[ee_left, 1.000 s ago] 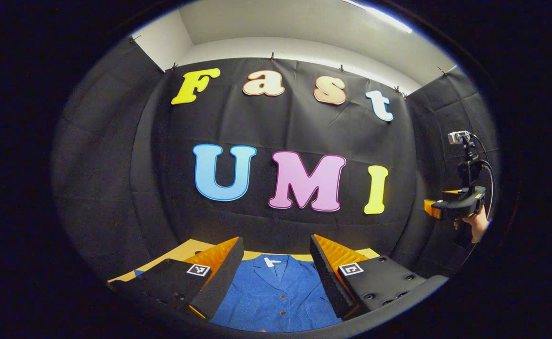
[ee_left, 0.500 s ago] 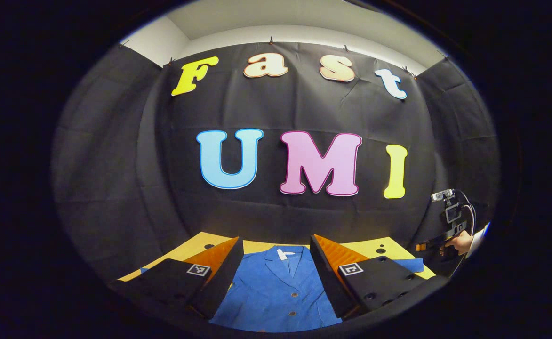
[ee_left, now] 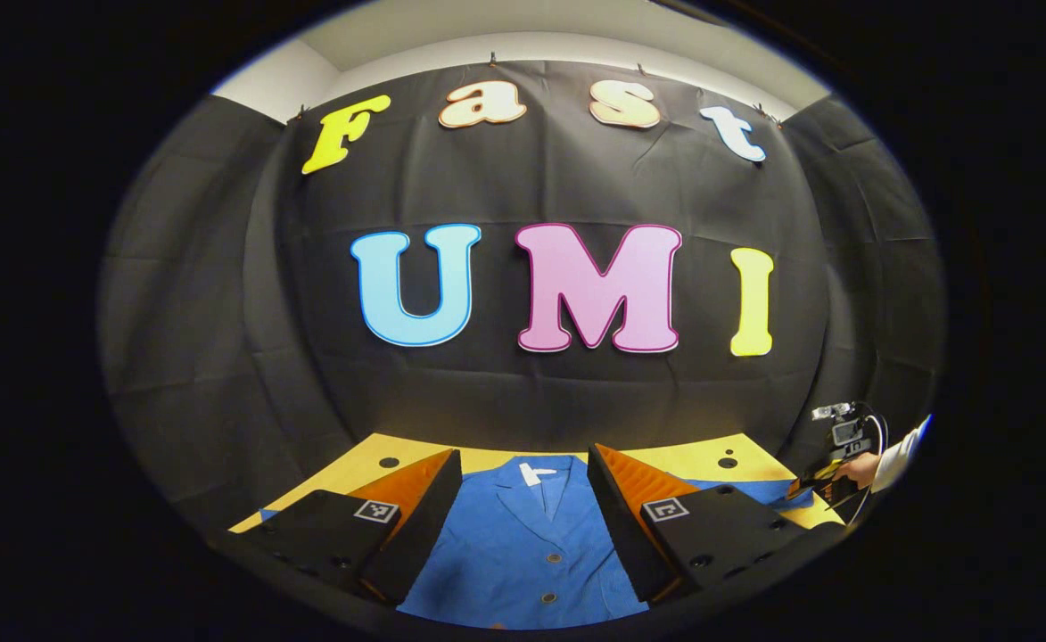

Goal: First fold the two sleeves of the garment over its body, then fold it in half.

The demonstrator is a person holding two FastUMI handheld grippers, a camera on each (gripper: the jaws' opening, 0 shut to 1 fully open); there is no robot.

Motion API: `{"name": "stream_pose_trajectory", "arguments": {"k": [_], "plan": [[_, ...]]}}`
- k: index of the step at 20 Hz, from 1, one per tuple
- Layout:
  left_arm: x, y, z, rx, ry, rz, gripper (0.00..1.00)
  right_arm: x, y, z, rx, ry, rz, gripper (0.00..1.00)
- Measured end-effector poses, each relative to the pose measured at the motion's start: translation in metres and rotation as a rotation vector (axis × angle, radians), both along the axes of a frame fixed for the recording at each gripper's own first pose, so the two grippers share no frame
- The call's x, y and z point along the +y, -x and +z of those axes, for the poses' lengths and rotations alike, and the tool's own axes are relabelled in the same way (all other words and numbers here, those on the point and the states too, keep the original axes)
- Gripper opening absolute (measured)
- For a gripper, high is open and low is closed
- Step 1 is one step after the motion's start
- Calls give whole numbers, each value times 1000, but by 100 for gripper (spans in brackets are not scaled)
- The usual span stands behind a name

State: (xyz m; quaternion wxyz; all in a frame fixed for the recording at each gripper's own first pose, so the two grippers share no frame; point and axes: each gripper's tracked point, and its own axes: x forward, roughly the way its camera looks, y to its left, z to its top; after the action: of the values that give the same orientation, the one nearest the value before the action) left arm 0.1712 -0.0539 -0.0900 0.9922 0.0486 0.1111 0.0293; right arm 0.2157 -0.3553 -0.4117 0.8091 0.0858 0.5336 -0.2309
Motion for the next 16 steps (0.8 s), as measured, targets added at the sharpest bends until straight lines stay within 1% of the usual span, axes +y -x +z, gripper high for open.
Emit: {"name": "stream_pose_trajectory", "arguments": {"k": [1, 2, 3, 4, 5, 6, 7, 8, 9, 10, 11, 12, 14, 16], "plan": [[-3, -2, -1, 3, 3, -6, 82, 4, -1, 6, -6, -28, -40, 97], [-6, -4, -2, 3, 5, -11, 81, 7, 0, 6, -8, -71, -82, 91], [-9, -5, -3, 3, 8, -15, 81, 7, -3, 6, -29, -67, -100, 86], [-10, -3, -4, 8, 11, -20, 81, 5, 0, -3, -18, -68, -89, 82], [-12, -3, -6, 13, 14, -23, 81, 4, 0, -2, -23, -61, -74, 88], [-13, -1, -9, 19, 17, -26, 82, 8, -1, -1, -23, -66, -60, 88], [-14, -1, -9, 23, 16, -30, 82, 10, -6, -2, -37, -67, -44, 77], [-13, 1, -10, 27, 11, -32, 82, 17, -10, -2, -54, -79, -38, 56], [-12, 1, -9, 31, 1, -34, 81, 20, -11, -2, -51, -69, -49, 35], [-12, 4, -9, 33, -10, -35, 82, 22, -13, 0, -57, -65, -37, 14], [-12, 6, -8, 33, -20, -35, 82, 21, -11, -2, -51, -55, -30, 13], [-11, 9, -8, 34, -30, -35, 82, 21, -11, -2, -52, -46, -13, 2], [-10, 15, -7, 27, -42, -33, 82, 23, -10, 0, -57, -35, 24, 2], [-10, 22, -8, 26, -30, -37, 82, 26, -10, 7, -84, -29, 37, 0]]}}
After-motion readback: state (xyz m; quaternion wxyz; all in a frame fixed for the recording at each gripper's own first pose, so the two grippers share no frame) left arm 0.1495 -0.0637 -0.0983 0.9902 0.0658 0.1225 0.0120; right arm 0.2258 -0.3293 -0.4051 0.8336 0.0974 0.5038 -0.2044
